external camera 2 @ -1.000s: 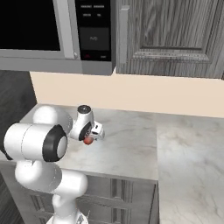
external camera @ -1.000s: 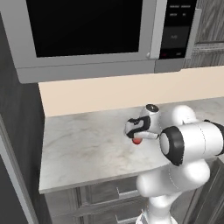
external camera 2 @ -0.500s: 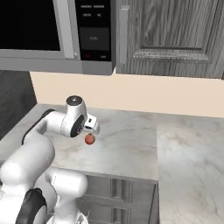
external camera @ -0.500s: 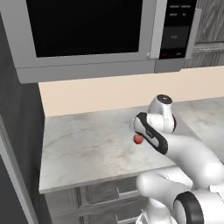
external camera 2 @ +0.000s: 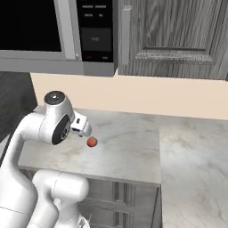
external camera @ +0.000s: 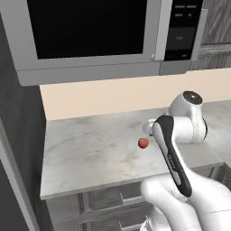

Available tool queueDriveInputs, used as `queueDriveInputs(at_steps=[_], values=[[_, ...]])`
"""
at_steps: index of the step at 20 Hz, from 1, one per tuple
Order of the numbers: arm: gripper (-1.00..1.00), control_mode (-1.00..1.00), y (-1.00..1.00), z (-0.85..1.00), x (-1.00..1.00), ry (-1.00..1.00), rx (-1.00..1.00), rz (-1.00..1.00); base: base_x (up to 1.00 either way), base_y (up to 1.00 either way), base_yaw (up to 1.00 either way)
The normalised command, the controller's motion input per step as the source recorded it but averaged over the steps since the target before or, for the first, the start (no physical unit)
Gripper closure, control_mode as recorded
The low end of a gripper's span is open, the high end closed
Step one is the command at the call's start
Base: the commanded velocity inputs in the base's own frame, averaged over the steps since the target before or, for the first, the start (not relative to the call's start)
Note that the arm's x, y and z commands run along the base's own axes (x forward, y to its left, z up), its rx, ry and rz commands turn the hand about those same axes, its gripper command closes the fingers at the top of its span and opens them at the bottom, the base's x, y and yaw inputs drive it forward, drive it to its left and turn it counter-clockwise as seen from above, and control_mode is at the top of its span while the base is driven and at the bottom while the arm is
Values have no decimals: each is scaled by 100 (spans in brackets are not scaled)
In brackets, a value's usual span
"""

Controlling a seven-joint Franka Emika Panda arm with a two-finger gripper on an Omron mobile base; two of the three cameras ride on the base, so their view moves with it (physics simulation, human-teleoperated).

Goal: Open the fridge, remove the peach, sweet potato, and steak, and place them on any counter.

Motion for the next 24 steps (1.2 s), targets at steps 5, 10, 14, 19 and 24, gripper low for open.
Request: queueDriveInputs(at_steps=[5, 10, 14, 19, 24], values=[[-100, -100, 11, 100, -90, -5, 0, 0, 0, 0, 0], [-100, -100, 4, 98, -47, 0, 0, -3, 0, 0, 0], [-100, -100, -15, 82, -48, 0, 0, -1, 0, 0, 0], [-100, -100, -11, 37, -42, 0, 0, 0, 0, 0, 0], [-100, 100, 0, -2, -26, 0, 0, 0, -13, 0, 0]])
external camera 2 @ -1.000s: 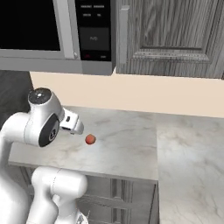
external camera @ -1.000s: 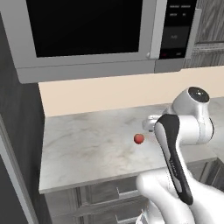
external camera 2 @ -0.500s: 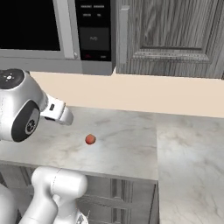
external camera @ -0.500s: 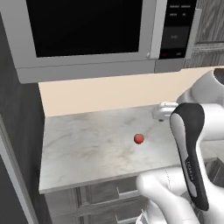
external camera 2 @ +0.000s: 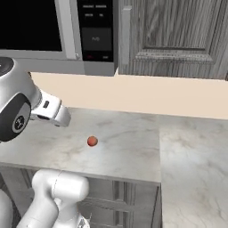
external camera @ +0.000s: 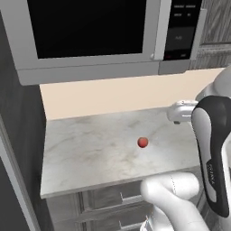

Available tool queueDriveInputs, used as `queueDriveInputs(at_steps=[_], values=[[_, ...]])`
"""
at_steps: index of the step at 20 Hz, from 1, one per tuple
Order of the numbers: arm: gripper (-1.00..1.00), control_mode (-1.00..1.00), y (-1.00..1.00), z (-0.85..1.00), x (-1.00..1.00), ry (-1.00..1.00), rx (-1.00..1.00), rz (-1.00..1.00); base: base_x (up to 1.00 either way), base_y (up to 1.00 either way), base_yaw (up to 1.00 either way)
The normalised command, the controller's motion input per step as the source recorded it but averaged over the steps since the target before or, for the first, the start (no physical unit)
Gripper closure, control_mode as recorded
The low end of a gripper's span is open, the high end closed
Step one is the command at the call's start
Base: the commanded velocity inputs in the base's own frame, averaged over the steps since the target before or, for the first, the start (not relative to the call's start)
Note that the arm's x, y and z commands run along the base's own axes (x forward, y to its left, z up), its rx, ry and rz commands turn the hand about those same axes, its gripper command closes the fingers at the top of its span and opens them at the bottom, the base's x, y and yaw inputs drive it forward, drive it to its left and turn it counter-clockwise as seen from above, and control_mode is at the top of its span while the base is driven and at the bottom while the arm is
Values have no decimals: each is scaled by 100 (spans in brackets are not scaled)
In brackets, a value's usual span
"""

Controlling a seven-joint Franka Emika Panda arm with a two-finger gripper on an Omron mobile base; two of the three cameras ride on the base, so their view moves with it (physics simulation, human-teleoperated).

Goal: Open the fridge, remove the peach, sweet potato, and steak, and place them on any counter.

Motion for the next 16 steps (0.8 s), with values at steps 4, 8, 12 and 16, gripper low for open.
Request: queueDriveInputs(at_steps=[4, 8, 12, 16], values=[[-100, 100, 0, 0, 0, 0, 0, 0, -92, 0, 0], [-100, 100, 0, 0, 0, 0, 0, 0, -100, -15, 0], [-100, 100, 0, 0, 0, 0, 0, 0, -100, -15, 0], [-100, 100, 0, 0, 0, 0, 0, 0, -100, -7, 0]])
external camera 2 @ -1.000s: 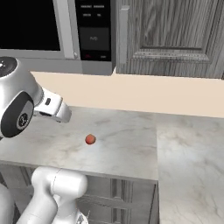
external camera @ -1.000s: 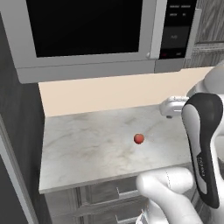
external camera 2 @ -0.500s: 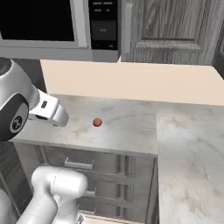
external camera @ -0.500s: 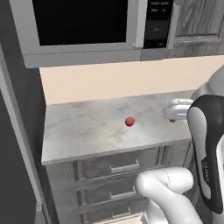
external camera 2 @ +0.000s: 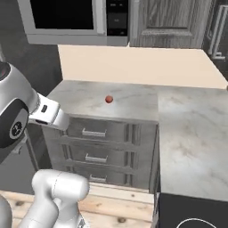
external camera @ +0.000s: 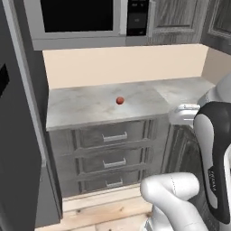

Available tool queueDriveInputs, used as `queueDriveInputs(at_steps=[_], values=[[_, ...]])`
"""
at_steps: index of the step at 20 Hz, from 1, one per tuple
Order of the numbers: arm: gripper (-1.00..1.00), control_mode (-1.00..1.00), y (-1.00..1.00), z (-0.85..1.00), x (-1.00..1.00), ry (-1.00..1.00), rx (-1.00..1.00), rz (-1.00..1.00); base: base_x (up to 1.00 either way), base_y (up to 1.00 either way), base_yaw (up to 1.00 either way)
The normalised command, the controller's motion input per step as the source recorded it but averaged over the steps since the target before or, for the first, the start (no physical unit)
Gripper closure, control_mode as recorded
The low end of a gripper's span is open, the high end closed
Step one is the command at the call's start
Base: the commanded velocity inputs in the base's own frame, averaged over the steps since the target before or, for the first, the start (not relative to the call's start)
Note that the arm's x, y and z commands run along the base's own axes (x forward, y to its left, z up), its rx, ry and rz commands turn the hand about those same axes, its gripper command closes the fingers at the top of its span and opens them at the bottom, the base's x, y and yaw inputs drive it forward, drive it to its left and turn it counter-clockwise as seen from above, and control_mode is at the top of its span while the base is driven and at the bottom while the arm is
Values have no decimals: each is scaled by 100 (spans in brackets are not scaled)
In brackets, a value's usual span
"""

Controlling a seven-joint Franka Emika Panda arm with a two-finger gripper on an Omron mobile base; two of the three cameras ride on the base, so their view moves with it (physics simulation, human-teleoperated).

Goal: Open the fridge, remove the peach, sweet potato, and steak, and place them on any counter.

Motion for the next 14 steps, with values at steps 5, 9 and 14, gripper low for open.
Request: queueDriveInputs(at_steps=[5, 9, 14], values=[[-100, 100, 0, 0, 0, 0, 0, 0, -100, 0, 0], [-100, 100, 0, 0, 0, 0, 0, 0, -100, 12, 1], [-100, 100, 0, 0, 0, 0, 0, 0, -80, 75, 0]])
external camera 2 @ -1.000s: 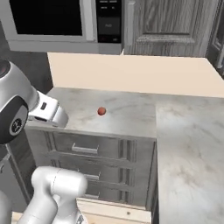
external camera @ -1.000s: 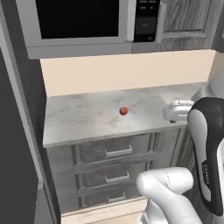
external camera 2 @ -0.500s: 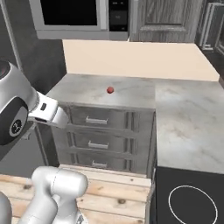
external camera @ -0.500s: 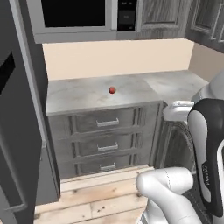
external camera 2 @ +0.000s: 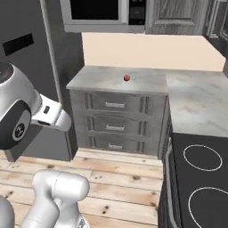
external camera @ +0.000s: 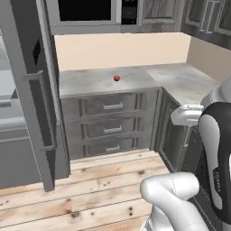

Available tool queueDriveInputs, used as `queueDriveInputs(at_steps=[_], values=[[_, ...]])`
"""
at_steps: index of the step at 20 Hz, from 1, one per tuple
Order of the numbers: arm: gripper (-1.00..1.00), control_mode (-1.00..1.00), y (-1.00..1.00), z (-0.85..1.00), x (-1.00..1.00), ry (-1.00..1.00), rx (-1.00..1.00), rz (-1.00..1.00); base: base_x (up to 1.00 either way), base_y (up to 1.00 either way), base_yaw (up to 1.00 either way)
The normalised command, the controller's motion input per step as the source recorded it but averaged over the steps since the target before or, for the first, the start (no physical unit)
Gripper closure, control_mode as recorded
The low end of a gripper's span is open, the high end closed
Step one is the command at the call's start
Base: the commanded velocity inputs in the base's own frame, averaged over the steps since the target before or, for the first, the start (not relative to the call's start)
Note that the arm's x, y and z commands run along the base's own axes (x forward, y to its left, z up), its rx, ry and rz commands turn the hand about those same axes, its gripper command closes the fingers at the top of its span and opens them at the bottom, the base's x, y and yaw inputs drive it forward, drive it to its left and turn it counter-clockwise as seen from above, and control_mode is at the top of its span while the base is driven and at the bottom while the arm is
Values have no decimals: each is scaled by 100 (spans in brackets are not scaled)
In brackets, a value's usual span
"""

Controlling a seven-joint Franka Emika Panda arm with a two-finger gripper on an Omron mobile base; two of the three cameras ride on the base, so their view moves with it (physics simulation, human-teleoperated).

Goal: Open the fridge, remove the peach, sweet potato, and steak, and place them on any counter.

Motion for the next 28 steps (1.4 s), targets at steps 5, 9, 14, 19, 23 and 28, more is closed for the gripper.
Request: queueDriveInputs(at_steps=[5, 9, 14, 19, 23, 28], values=[[-100, 100, 0, 0, 0, 0, 0, 0, -73, 100, 0], [-100, 100, 0, 0, 0, 0, 0, 0, -48, 100, 0], [-100, 100, 0, 0, 0, 0, 0, 0, -14, 100, 0], [-100, 100, 0, 0, 0, 0, 0, 0, 82, 100, 0], [-100, 100, 0, 0, 0, 0, 0, 0, 99, 100, 0], [-100, 100, 0, 0, 0, 0, 0, 0, 100, 74, 0]])
